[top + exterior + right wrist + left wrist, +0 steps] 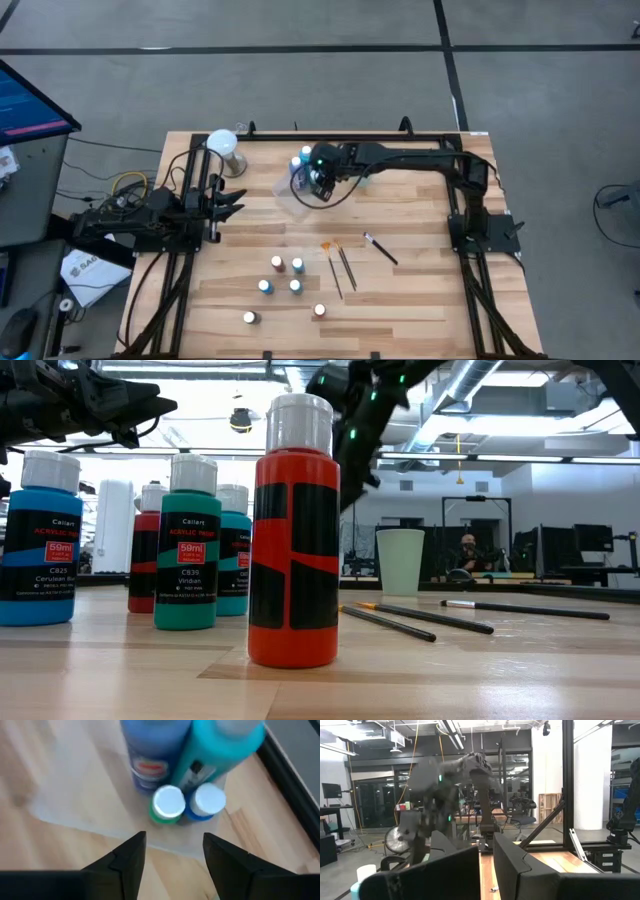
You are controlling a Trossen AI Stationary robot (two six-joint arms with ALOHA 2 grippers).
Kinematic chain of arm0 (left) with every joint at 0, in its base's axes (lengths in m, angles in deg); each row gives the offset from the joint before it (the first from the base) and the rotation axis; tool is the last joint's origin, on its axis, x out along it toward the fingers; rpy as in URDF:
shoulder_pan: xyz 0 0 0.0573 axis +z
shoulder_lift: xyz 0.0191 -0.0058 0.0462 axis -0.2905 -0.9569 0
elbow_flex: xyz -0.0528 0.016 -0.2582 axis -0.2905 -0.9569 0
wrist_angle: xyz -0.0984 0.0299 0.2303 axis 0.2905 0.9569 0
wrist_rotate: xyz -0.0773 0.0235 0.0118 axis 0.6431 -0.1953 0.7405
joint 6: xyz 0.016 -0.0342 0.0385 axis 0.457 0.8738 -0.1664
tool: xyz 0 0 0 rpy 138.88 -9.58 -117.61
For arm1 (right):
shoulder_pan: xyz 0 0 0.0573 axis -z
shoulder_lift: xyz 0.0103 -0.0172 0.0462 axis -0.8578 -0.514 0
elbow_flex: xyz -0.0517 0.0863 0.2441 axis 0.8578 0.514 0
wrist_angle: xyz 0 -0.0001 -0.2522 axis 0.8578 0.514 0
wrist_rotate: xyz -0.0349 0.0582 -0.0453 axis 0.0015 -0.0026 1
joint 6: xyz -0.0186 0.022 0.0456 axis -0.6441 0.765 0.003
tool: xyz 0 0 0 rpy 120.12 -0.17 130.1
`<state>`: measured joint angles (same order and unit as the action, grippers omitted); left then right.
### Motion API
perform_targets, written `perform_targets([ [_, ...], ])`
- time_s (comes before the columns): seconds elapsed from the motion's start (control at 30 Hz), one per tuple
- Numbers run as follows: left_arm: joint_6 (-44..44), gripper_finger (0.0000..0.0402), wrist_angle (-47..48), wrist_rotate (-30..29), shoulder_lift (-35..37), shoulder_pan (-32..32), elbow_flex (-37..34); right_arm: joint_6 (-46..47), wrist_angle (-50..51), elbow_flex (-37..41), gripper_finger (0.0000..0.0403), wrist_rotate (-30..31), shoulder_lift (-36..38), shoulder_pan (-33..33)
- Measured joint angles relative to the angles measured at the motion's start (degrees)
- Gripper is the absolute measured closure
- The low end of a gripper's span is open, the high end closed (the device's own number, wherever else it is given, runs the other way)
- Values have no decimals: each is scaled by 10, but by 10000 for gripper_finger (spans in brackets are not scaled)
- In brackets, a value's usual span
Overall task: Pick & Place Paint Supplies
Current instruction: Put the bottom small red paint bottle into the transparent bin
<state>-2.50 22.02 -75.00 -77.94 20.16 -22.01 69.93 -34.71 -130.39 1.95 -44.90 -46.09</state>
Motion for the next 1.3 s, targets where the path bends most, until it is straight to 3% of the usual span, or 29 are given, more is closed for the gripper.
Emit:
perform_targets([
  [0.23,0,401,0,0,0,0,0,34,7,-24,208,-97,57,-65],
  [0.6,0,401,0,0,0,0,0,35,-76,-22,226,-94,49,-297],
  [0.77,0,401,0,0,0,0,0,33,-139,-19,210,-69,28,-365],
  [1.0,0,401,0,0,0,0,0,19,-185,-22,150,-66,-30,-398],
  [1.3,0,401,0,0,0,1,0,52,-136,-22,145,-36,-68,-404],
])
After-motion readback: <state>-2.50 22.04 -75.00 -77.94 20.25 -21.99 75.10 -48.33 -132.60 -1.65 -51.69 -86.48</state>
